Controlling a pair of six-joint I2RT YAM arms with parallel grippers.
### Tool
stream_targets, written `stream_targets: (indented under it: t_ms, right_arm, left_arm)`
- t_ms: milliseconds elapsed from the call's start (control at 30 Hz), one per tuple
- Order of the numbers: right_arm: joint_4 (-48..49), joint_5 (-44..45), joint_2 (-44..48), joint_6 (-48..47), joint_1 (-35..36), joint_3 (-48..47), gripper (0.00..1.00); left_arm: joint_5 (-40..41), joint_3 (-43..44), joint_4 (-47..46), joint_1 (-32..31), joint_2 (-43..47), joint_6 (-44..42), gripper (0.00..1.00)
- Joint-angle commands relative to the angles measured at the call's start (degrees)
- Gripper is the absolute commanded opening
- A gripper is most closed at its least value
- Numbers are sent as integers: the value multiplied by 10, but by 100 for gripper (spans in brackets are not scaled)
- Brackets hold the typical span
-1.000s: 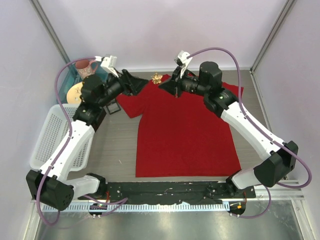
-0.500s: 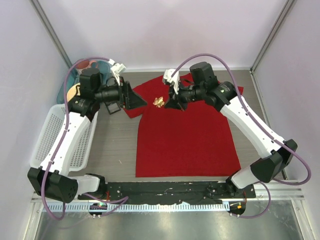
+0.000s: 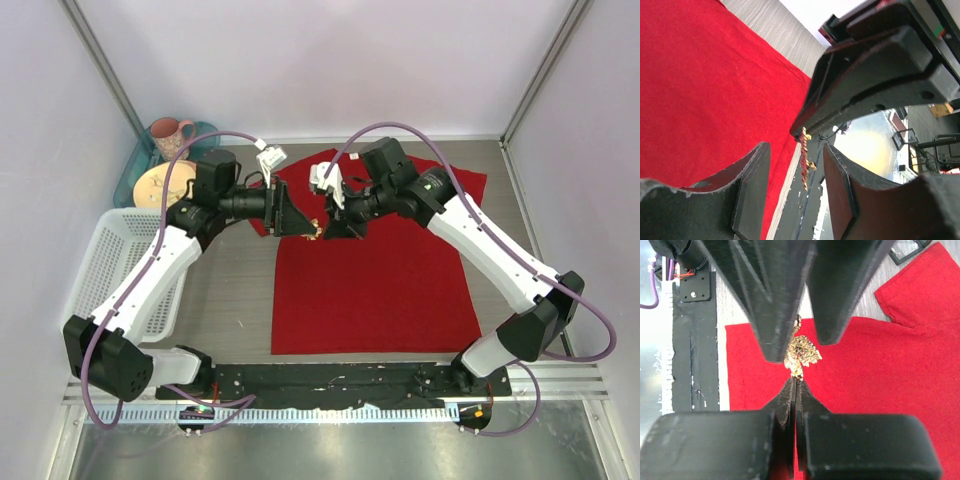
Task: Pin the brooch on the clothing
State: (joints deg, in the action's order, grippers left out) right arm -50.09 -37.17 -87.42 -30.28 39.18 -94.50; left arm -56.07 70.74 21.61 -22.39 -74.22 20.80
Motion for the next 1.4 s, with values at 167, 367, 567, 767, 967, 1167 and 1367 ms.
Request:
stream_targets:
  t_ms: [167, 367, 567, 767, 967, 1167, 1367]
  right_arm:
    - [-13, 3, 4, -28, 24, -24, 1]
    - [-12, 7, 1, -27, 24, -31, 1]
    - [-12, 7, -5, -29, 25, -34, 1]
    - [-13, 7, -13, -33, 31, -42, 1]
    - [-18, 12, -20, -41, 36, -49, 1]
    - [-35, 15, -29, -53, 37, -61, 1]
    - [-62, 17, -38, -76, 36, -75, 1]
  left_arm:
    - [3, -4, -24, -7, -1, 7, 48]
    - [-13, -6, -5, -8, -4, -7, 50]
    - [-18, 4, 23, -8, -8, -30, 53]
    - [-25, 14, 25, -8, -17, -35, 45]
    - [-34, 14, 26, -8, -18, -36, 39]
    - [-37, 20, 38, -8, -22, -50, 38]
    - [-40, 40, 93, -8, -34, -86, 40]
